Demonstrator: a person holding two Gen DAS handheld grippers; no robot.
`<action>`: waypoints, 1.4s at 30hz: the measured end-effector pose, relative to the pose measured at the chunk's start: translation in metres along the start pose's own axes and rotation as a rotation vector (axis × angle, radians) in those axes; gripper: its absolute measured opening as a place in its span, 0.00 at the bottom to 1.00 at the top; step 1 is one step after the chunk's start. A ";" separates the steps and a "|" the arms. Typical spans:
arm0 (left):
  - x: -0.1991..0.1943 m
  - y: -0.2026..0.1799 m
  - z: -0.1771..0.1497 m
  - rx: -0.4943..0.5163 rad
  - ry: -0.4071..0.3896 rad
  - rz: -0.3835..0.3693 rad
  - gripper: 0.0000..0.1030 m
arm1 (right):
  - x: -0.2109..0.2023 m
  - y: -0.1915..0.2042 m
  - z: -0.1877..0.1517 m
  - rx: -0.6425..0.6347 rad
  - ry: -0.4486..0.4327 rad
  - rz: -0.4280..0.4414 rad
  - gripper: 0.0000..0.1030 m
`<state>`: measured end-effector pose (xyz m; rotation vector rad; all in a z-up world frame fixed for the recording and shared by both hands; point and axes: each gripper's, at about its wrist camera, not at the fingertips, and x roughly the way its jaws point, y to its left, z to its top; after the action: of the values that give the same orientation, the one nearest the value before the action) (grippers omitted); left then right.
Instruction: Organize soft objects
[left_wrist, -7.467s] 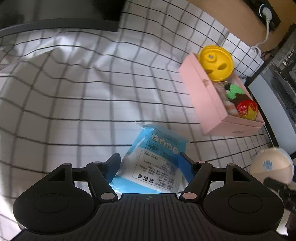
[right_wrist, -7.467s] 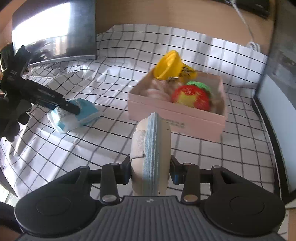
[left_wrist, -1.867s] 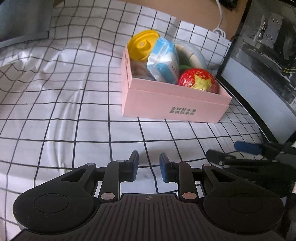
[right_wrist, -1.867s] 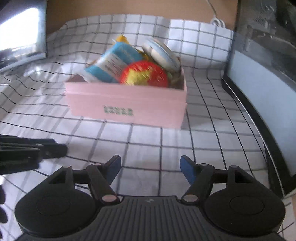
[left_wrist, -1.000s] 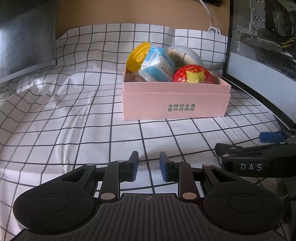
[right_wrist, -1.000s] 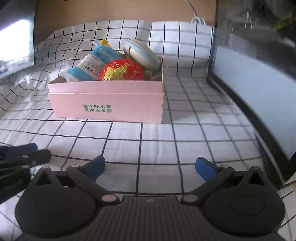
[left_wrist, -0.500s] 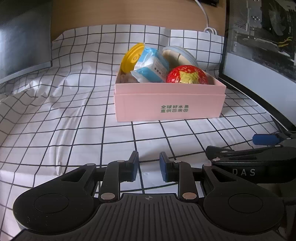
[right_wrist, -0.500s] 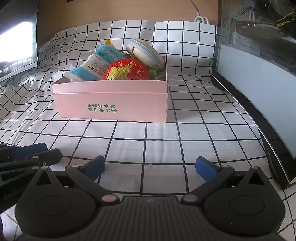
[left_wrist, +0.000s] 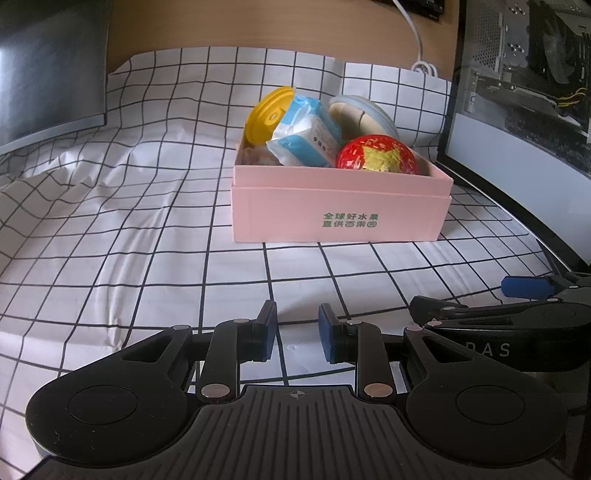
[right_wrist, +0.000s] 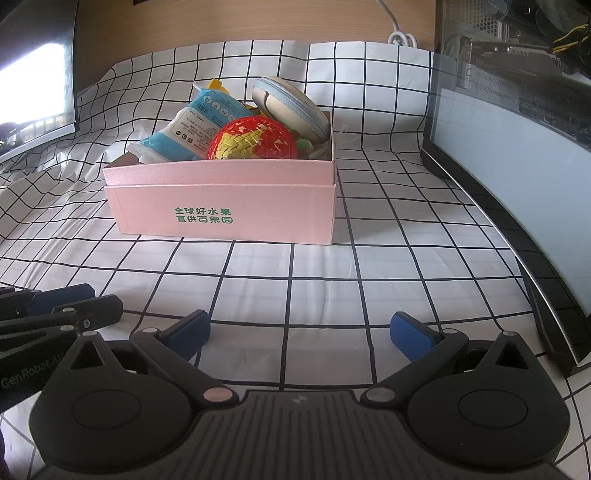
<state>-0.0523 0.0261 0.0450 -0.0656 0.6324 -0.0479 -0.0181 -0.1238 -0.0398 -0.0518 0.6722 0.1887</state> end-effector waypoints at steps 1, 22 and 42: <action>0.000 0.000 0.000 0.000 0.000 0.000 0.27 | 0.000 0.000 0.000 0.000 0.000 0.000 1.00; 0.000 -0.001 0.000 0.001 0.000 0.002 0.27 | 0.000 0.000 0.000 0.000 0.000 0.000 1.00; 0.000 -0.001 0.000 0.014 0.001 0.009 0.27 | 0.000 0.000 0.000 0.000 0.000 0.000 1.00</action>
<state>-0.0521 0.0246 0.0445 -0.0488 0.6330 -0.0436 -0.0182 -0.1240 -0.0400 -0.0517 0.6720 0.1890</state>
